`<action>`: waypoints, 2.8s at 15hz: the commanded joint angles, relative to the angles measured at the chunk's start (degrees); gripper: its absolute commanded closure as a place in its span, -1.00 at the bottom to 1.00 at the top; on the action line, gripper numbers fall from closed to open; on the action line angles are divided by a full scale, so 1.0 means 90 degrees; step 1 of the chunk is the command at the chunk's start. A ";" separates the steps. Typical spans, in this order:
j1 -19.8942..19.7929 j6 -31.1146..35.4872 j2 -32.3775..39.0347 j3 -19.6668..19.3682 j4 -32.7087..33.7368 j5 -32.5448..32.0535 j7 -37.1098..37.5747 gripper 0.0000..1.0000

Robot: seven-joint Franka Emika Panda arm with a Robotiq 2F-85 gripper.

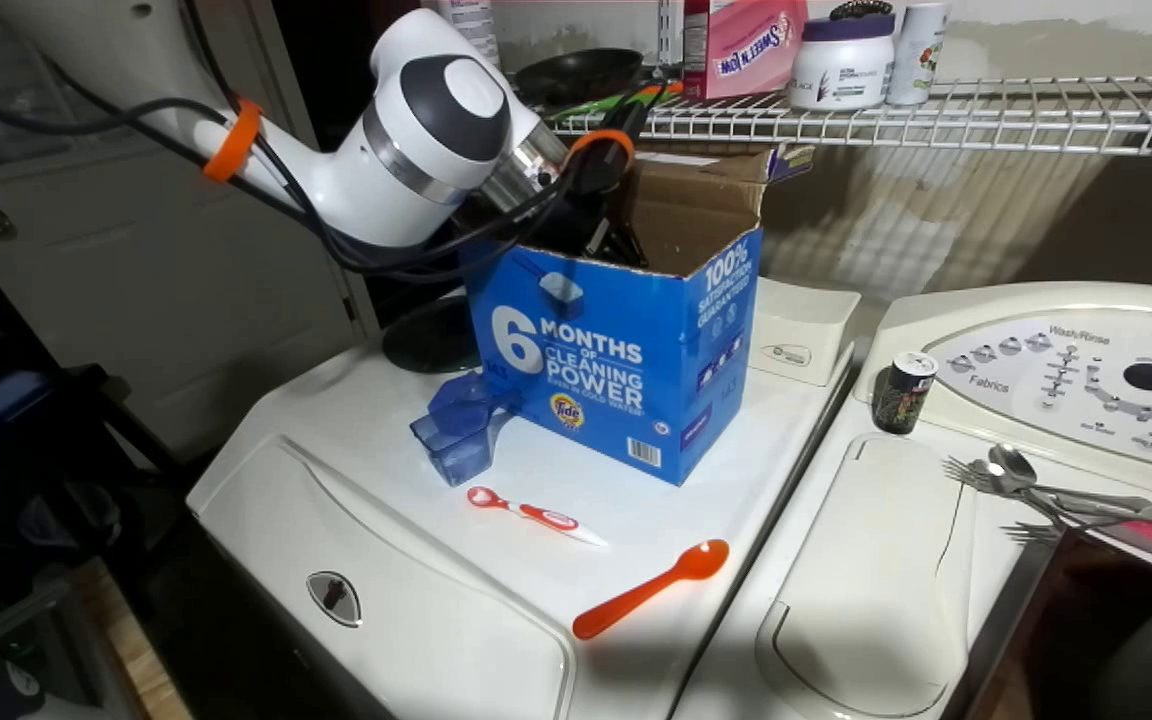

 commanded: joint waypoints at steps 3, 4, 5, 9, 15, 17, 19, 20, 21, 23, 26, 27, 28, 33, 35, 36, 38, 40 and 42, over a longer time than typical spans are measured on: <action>0.0013 -0.0187 0.0220 0.0084 0.0127 0.0000 -0.0049 0.96; 0.0013 -0.0206 0.0229 0.0092 0.0116 0.0028 -0.0060 0.96; 0.0010 -0.0211 0.0236 0.0100 0.0108 0.0062 -0.0067 0.96; 0.0002 -0.0227 0.0241 0.0119 0.0073 0.0135 -0.0085 0.96; -0.0028 -0.0293 0.0211 0.0186 -0.0034 0.0482 -0.0171 0.96; -0.0048 -0.0294 0.0191 0.0189 -0.0035 0.0644 -0.0193 0.96; -0.0080 -0.0287 0.0176 0.0207 -0.0059 0.0952 -0.0323 0.96; -0.0091 -0.0281 0.0171 0.0212 -0.0076 0.1115 -0.0400 0.96; -0.0092 -0.0286 0.0168 0.0209 -0.0084 0.1241 -0.0457 0.96; -0.0096 -0.0279 0.0163 0.0208 -0.0112 0.1491 -0.0580 0.96; -0.0099 -0.0314 0.0134 0.0229 -0.0141 0.1912 -0.0805 0.96; -0.0099 -0.0326 0.0127 0.0232 -0.0137 0.2047 -0.0873 0.96; -0.0101 -0.0340 0.0117 0.0238 -0.0134 0.2204 -0.0952 0.96; -0.0135 -0.0426 0.0038 0.0250 -0.0088 0.3032 -0.1425 0.96; -0.0185 -0.0461 -0.0008 0.0282 -0.0064 0.3463 -0.1699 0.96; -0.0203 -0.0481 -0.0024 0.0295 -0.0052 0.3657 -0.1834 0.96; -0.0239 -0.0552 -0.0045 0.0329 -0.0034 0.4062 -0.2124 0.96; -0.0291 -0.0631 -0.0047 0.0389 0.0001 0.4538 -0.2470 0.96; -0.0365 -0.0763 -0.0047 0.0472 0.0056 0.5076 -0.2876 0.96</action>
